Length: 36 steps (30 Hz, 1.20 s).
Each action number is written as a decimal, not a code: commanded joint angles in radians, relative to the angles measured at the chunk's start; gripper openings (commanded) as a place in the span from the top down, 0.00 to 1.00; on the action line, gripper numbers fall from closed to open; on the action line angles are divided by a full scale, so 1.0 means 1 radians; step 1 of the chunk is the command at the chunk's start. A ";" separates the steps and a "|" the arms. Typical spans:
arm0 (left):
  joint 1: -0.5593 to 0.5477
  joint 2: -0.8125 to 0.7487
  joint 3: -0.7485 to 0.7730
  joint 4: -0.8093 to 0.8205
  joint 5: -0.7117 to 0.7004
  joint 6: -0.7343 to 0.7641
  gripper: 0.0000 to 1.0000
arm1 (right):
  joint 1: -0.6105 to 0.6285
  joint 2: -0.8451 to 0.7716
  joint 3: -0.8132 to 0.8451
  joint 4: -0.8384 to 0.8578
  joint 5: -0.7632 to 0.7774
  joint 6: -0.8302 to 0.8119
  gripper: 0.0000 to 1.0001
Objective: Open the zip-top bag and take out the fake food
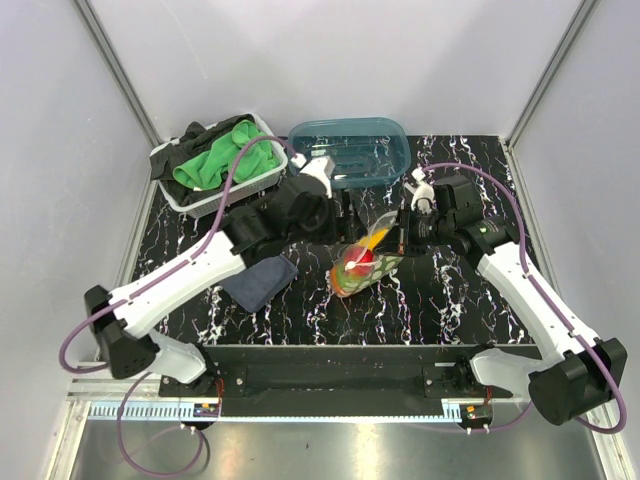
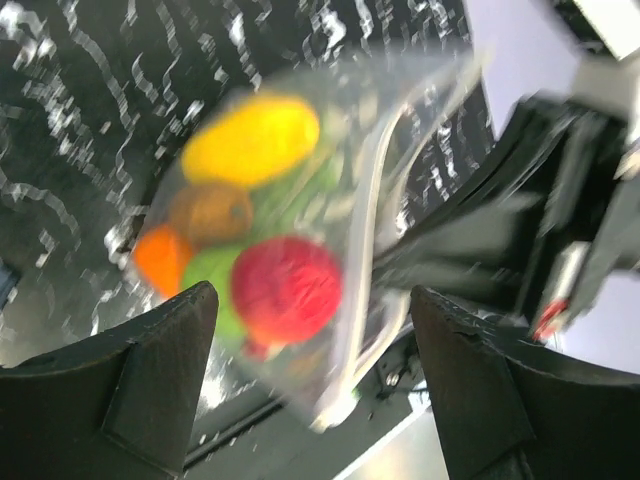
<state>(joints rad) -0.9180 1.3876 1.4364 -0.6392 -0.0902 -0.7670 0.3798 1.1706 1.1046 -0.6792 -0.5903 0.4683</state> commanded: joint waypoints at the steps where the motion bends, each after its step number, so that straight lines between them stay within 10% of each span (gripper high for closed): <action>1: -0.018 0.077 0.140 0.029 -0.052 0.049 0.20 | 0.004 -0.038 -0.005 0.009 -0.020 0.000 1.00; 18: -0.016 0.323 0.279 -0.010 0.050 0.242 0.24 | 0.004 -0.117 -0.064 -0.003 0.044 0.035 1.00; 22: -0.002 0.330 0.275 -0.022 0.058 0.265 0.46 | 0.004 -0.138 -0.087 -0.011 0.050 0.041 1.00; 27: 0.033 0.281 0.236 -0.025 0.084 0.285 0.97 | 0.004 -0.166 -0.115 -0.045 0.060 0.020 1.00; 36: 0.060 0.116 0.145 -0.068 0.084 0.253 1.00 | 0.004 -0.137 -0.106 -0.092 0.069 -0.022 0.99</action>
<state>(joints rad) -0.8711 1.6234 1.6066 -0.7017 -0.0212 -0.5014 0.3798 1.0225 0.9878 -0.7513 -0.5392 0.4671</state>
